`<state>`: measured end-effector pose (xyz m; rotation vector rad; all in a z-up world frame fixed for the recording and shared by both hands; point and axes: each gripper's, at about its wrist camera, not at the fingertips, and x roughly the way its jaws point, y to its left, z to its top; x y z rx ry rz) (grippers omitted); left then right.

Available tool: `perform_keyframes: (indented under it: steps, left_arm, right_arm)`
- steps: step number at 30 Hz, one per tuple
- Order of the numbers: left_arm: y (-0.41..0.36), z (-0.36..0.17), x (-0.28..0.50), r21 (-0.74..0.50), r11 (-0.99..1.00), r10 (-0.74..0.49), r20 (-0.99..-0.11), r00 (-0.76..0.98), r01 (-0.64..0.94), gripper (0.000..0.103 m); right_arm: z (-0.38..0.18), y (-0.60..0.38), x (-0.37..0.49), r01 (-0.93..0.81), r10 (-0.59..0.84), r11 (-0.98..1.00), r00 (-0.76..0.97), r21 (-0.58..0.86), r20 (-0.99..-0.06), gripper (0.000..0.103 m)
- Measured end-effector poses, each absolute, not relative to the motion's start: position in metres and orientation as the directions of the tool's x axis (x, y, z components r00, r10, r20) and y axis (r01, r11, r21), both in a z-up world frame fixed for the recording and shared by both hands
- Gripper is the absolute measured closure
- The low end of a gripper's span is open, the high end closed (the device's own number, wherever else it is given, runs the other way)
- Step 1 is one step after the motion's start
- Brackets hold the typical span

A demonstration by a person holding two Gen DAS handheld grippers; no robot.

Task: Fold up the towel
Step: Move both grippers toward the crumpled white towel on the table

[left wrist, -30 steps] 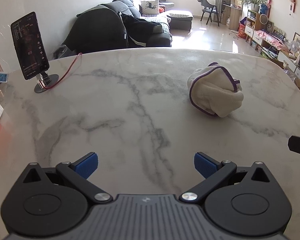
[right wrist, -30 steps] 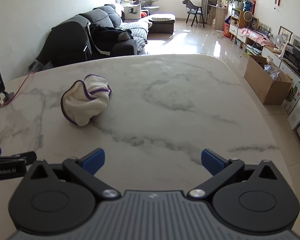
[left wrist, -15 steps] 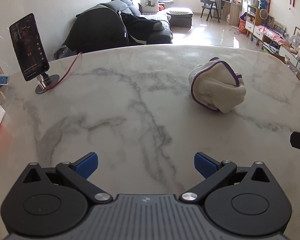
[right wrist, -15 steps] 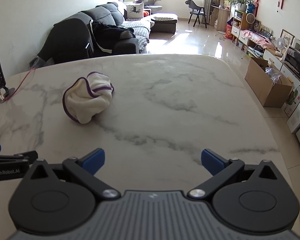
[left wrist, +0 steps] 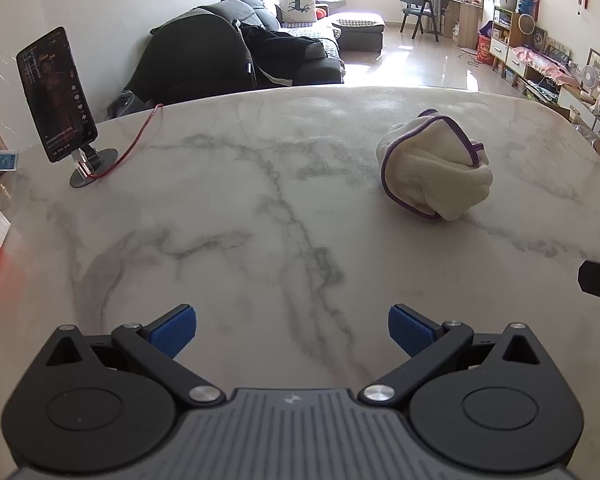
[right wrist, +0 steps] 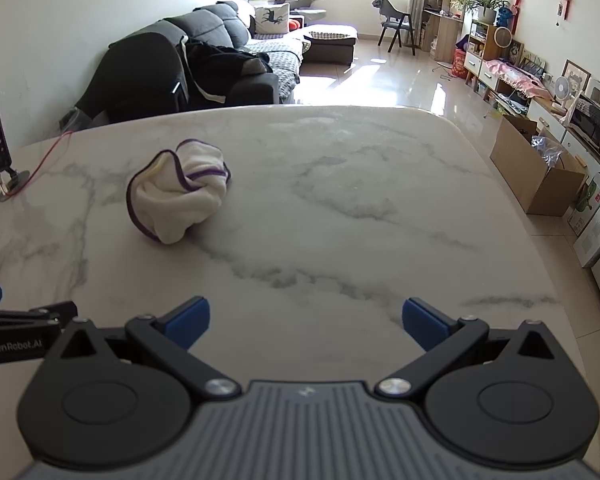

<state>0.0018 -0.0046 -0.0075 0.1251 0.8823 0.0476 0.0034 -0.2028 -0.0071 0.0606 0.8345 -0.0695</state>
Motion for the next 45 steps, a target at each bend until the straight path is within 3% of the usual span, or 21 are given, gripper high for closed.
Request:
perform_keyframes:
  steps: [45]
  left_arm:
    - [-0.003, -0.011, 0.044, 0.132, 0.991, 0.113, -0.779, 0.617, -0.015, 0.001]
  right_arm:
    - [-0.014, -0.194, 0.036, 0.040, -0.024, 0.999, 0.663, 0.004, -0.749, 0.000]
